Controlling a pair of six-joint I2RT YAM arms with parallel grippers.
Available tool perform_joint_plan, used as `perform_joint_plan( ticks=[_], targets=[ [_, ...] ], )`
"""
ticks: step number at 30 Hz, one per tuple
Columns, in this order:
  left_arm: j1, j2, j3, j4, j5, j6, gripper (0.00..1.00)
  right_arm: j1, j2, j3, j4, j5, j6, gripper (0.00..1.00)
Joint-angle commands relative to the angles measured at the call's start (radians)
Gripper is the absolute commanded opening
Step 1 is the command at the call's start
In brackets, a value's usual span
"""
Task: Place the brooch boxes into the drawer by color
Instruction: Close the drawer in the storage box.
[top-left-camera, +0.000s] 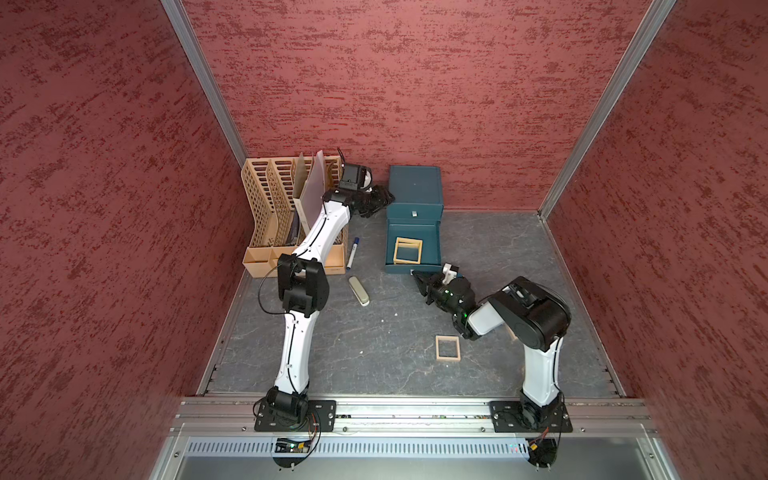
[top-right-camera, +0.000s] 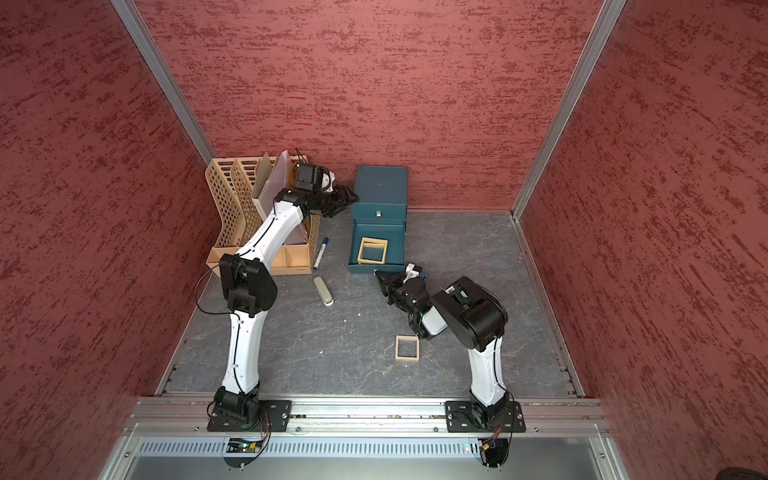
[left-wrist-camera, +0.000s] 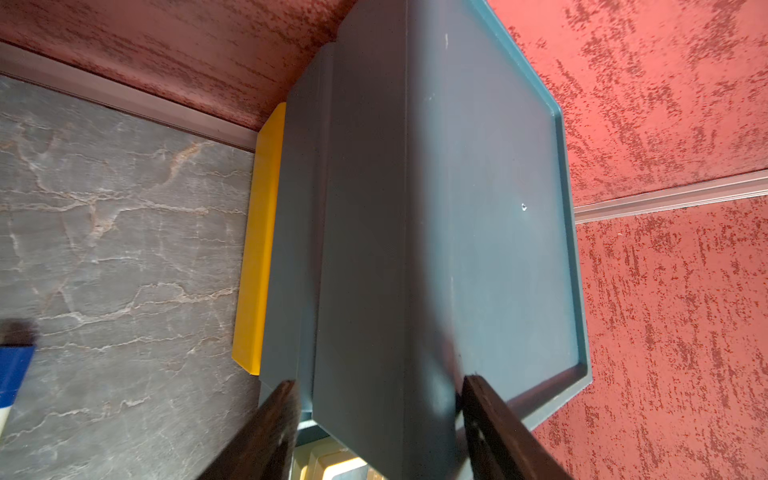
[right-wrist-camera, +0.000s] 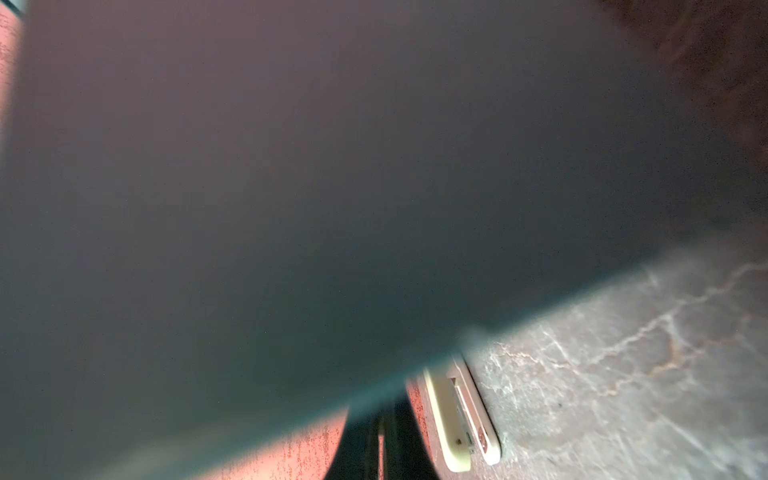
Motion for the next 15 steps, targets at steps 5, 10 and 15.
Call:
perform_joint_plan(
  ticks=[5,10,15],
  targets=[
    [0.006,0.023,0.015,-0.046,-0.005,0.023,0.65,0.005,-0.096,0.065,-0.055,0.034,-0.030,0.00],
    [0.007,0.021,0.016,-0.049,-0.005,0.023,0.65,-0.001,-0.083,0.087,-0.072,0.035,-0.028,0.00],
    [0.007,0.020,0.013,-0.055,-0.005,0.025,0.65,-0.017,-0.069,0.103,-0.090,0.036,-0.033,0.00]
  ],
)
